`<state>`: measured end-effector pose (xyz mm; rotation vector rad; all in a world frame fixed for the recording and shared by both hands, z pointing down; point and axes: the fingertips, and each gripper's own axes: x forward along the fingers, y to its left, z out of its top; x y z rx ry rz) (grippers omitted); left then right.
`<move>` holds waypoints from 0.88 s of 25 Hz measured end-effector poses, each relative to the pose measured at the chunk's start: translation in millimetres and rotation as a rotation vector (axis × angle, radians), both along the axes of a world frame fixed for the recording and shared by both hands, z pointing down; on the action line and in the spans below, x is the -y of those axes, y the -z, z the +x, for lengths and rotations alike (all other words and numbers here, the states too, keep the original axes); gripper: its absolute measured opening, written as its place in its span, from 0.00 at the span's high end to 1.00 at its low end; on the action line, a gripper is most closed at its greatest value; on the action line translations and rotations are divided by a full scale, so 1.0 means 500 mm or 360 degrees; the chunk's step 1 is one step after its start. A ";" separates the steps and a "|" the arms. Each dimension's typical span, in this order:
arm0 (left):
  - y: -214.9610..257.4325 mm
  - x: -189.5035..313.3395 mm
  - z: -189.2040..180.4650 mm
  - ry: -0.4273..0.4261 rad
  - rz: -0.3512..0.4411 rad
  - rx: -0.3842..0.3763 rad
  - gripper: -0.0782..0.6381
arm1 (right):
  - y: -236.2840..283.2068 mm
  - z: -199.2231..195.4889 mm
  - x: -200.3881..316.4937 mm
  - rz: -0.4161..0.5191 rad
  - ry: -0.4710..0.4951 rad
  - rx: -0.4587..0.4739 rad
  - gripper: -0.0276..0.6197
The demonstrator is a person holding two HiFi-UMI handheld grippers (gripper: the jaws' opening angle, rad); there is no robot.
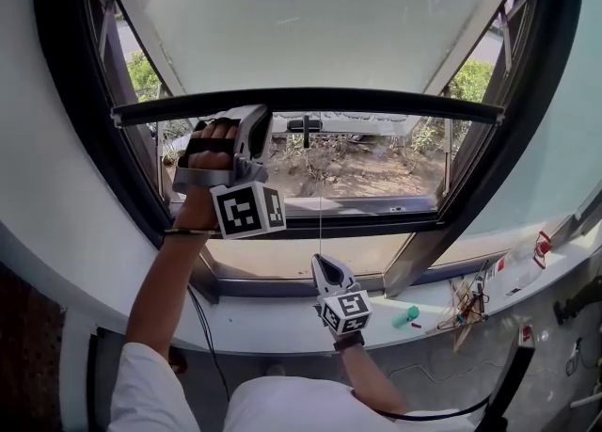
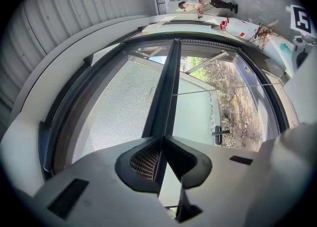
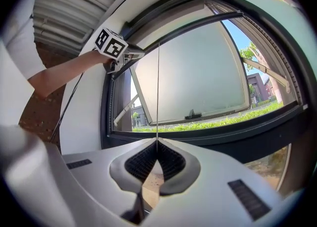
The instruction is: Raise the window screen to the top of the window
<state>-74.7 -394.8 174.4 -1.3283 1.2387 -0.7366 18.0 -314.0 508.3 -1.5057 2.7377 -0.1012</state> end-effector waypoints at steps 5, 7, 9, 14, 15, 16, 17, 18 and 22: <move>0.028 -0.004 0.000 -0.0011 0.0021 0.0002 0.84 | 0.031 -0.006 -0.009 0.0011 0.0025 0.0049 0.97; 0.046 -0.004 0.000 -0.0015 0.0046 -0.0001 0.84 | 0.050 -0.013 -0.012 0.0036 0.0040 0.0061 0.97; 0.067 -0.004 0.000 -0.0011 0.0073 -0.0003 0.84 | 0.072 -0.020 -0.015 0.0073 0.0057 0.0062 0.97; 0.111 -0.003 0.001 0.0007 0.0110 0.0008 0.84 | 0.122 -0.022 -0.028 0.0140 0.0078 0.0038 0.97; 0.119 -0.003 0.000 0.0010 0.0115 0.0014 0.84 | 0.132 -0.020 -0.032 0.0154 0.0077 0.0038 0.97; 0.129 -0.002 0.000 0.0014 0.0121 0.0021 0.84 | 0.143 -0.017 -0.034 0.0173 0.0073 0.0040 0.97; 0.140 -0.002 -0.001 0.0019 0.0128 0.0026 0.84 | 0.155 -0.013 -0.034 0.0193 0.0068 0.0042 0.97; 0.150 -0.002 -0.001 0.0023 0.0133 0.0030 0.84 | 0.166 -0.009 -0.034 0.0212 0.0061 0.0041 0.97; 0.178 -0.003 -0.001 0.0020 0.0143 0.0030 0.84 | 0.191 0.004 -0.026 0.0254 0.0035 0.0017 0.97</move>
